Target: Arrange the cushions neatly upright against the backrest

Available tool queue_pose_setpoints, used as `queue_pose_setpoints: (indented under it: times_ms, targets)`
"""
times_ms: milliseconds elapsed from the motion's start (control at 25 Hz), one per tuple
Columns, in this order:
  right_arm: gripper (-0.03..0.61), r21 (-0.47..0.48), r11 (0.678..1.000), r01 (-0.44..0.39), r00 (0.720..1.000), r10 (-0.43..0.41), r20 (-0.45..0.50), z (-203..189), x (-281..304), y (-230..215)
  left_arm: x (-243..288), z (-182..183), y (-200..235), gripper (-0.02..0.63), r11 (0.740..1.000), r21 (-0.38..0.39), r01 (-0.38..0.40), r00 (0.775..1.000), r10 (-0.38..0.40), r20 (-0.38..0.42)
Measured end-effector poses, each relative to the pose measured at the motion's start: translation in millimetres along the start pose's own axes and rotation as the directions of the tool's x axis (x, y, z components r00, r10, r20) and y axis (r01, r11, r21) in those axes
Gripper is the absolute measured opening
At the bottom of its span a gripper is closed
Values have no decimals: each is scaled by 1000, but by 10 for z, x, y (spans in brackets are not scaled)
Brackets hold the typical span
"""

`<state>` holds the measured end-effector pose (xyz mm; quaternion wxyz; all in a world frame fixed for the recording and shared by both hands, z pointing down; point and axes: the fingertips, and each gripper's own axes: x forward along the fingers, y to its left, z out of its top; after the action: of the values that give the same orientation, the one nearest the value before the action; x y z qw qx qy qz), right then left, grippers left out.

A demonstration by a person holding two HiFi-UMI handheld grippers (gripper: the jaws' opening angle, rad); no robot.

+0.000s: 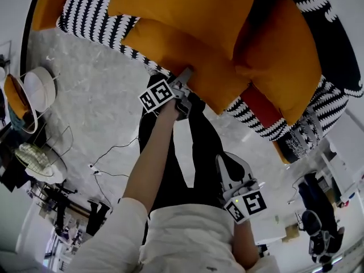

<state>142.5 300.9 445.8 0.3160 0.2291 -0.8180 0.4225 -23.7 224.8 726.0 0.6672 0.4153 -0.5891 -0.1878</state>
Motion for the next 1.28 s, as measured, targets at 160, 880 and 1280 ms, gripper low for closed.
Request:
queue_pose_setpoints:
  times_ms: [160, 880, 1280]
  targets:
    - [9, -6, 1000, -17, 1000, 17, -14, -5, 27, 25, -75, -38, -45, 425, 999, -37, 9, 1000, -9, 17]
    - [9, -68, 997, -23, 995, 30, 98, 307, -273, 187, -464, 0, -721, 102, 1000, -27, 12, 998, -11, 55]
    - [9, -138, 990, 3, 980, 25, 198, 737, -618, 260, -694, -35, -1391, 23, 997, 34, 69, 996, -70, 53]
